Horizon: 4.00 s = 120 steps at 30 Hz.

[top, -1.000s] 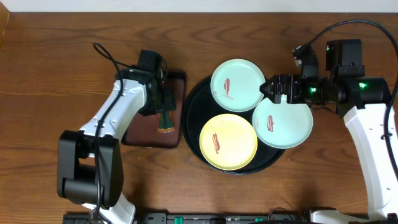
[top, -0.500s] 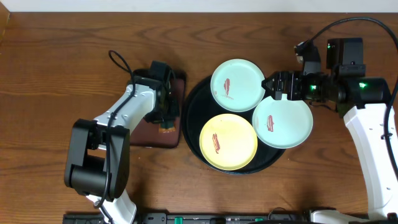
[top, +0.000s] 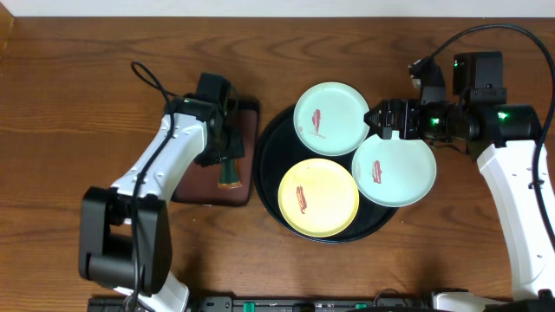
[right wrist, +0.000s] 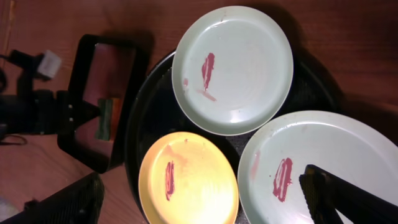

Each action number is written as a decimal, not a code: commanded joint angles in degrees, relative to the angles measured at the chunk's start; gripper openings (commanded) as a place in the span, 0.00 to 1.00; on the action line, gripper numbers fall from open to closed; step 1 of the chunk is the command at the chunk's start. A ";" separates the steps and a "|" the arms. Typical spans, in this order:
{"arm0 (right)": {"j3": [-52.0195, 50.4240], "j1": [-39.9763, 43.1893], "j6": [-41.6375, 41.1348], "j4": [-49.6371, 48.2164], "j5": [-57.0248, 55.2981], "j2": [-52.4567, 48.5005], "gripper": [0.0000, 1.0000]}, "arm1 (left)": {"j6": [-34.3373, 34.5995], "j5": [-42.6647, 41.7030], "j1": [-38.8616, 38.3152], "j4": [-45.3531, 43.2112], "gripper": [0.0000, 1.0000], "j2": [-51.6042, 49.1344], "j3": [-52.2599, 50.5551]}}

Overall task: Clean dirty plates on tray and stack at the side
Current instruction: 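Grasp the green-orange sponge with the left gripper and lift it, then grasp the top pale green plate rim with the right gripper, then scrub the held plate's surface with the sponge in the left gripper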

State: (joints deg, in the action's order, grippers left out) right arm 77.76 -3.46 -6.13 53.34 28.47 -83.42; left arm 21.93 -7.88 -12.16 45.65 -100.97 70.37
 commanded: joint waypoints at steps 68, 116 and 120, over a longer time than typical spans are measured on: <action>8.50 -6.75 -2.34 -4.70 -17.05 -37.68 0.01 | 11.82 -9.29 -17.64 -17.84 0.07 -17.49 20.52; 8.50 -8.55 3.43 -1.01 -22.49 -30.97 0.01 | 17.00 -8.61 -23.67 -28.35 0.07 -25.59 21.97; 8.50 -8.52 3.43 -1.01 -22.49 -30.97 0.01 | 16.26 -7.93 -22.82 -24.55 0.07 -25.59 21.97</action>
State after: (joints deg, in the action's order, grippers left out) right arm 86.52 -11.27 -4.05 51.83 5.72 -115.20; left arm 37.71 -15.55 -36.40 19.05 -125.64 92.07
